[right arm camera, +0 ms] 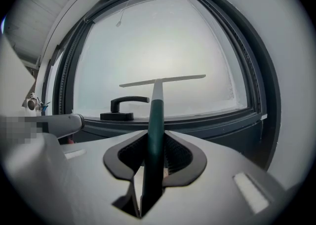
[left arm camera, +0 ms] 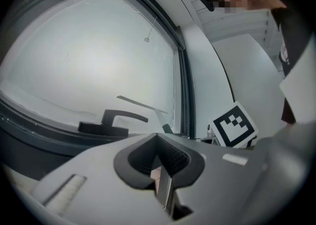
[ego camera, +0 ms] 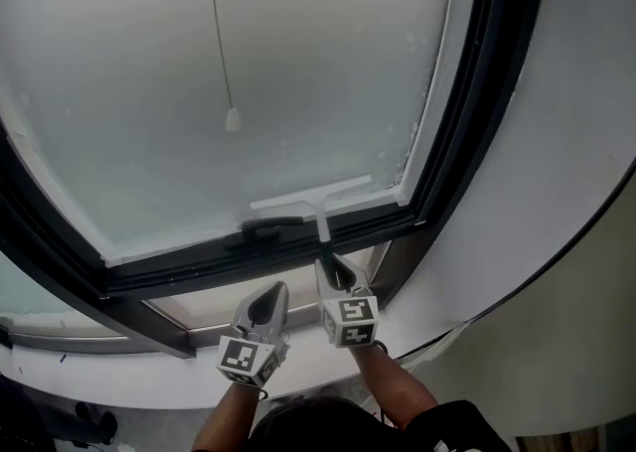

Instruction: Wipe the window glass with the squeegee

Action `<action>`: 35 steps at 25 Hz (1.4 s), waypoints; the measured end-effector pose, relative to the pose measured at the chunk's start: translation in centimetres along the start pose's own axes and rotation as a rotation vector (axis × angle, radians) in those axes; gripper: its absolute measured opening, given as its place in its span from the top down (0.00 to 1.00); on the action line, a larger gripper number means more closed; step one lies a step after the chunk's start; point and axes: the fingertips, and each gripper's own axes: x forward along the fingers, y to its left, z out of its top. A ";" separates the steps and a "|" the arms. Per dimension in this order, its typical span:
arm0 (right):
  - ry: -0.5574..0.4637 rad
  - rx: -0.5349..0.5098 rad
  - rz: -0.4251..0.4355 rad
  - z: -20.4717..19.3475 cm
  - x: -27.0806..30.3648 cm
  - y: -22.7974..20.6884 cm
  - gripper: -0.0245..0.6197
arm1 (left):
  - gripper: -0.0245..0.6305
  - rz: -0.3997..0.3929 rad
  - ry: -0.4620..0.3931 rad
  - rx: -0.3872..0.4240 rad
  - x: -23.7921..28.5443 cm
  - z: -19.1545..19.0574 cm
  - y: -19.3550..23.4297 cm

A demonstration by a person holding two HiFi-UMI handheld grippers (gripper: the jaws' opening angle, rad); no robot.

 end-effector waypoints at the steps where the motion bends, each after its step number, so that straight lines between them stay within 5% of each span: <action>1: 0.000 -0.001 0.005 -0.1 0.0 0.0 0.82 | 0.96 0.006 0.003 0.000 0.0 -0.1 0.0; 9: 0.007 0.046 0.057 -0.8 -0.3 0.7 0.82 | 0.96 0.074 0.019 0.006 -0.4 -0.9 -0.1; 17: -0.128 -0.008 0.072 1.7 -1.3 1.4 0.82 | 0.96 0.130 0.025 0.031 -1.9 -1.4 0.5; 24: -0.331 -0.111 0.117 13.0 -0.3 6.5 0.82 | 0.96 0.104 -0.044 0.049 -4.1 2.1 3.1; 27: -0.385 -0.062 0.154 18.5 1.1 8.9 0.80 | 0.96 0.088 -0.073 0.067 -5.7 4.2 4.8; 35: -0.593 -0.112 0.073 29.5 0.5 14.0 0.82 | 0.96 0.028 -0.165 0.097 -7.4 8.5 8.4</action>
